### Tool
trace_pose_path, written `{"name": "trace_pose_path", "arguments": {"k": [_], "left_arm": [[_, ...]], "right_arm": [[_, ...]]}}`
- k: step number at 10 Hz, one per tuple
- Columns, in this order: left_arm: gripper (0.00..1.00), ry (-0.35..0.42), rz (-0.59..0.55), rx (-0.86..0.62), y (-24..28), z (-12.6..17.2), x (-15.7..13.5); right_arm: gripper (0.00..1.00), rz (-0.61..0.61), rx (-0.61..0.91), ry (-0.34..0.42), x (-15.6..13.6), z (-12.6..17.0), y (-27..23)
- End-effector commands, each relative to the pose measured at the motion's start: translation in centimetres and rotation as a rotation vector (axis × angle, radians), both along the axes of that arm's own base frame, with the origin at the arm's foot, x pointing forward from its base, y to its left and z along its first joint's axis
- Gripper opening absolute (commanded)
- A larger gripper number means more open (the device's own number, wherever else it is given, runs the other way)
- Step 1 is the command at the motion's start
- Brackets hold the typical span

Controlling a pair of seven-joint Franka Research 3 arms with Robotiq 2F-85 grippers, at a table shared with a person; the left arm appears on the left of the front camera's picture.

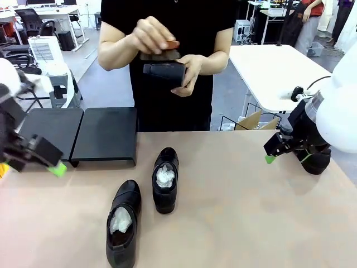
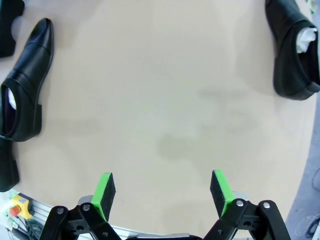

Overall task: Organize the shoes by placing them on the stand.
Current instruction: Place the Shoe from the middle of the table onto the Shoes Stand.

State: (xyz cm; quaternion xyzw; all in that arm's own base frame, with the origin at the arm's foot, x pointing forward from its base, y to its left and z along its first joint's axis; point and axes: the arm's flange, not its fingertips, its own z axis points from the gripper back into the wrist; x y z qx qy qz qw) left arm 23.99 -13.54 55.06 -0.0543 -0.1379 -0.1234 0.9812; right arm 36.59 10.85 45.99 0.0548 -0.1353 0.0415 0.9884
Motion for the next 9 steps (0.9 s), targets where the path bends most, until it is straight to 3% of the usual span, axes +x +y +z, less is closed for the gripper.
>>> {"name": "trace_pose_path", "arguments": {"k": [1, 3, 4, 6, 7, 9], "left_arm": [[1.00, -0.046, -0.031, -0.033, 2.7, 0.9, 1.3], [1.00, -0.046, -0.031, -0.033, 2.7, 0.9, 1.3], [1.00, -0.011, -0.004, -0.006, 0.4, 0.2, 0.2], [1.00, 0.173, 0.045, -0.013, -4.2, -6.3, -3.0], [1.00, 0.190, 0.078, -0.004, -5.8, -8.8, -4.1], [1.00, 0.102, 0.172, 0.065, -7.3, -12.0, -5.4]], "right_arm": [[1.00, 0.005, -0.002, -0.002, 0.0, 0.1, -0.3], [1.00, 0.005, -0.002, -0.002, 0.0, 0.1, -0.3], [1.00, 0.005, -0.002, -0.002, 0.0, 0.1, -0.3], [1.00, 0.005, -0.002, -0.002, 0.0, 0.1, -0.3], [1.00, 0.005, -0.002, -0.002, 0.0, 0.1, -0.3], [1.00, 0.005, -0.002, -0.002, 0.0, 0.1, -0.3]]}}
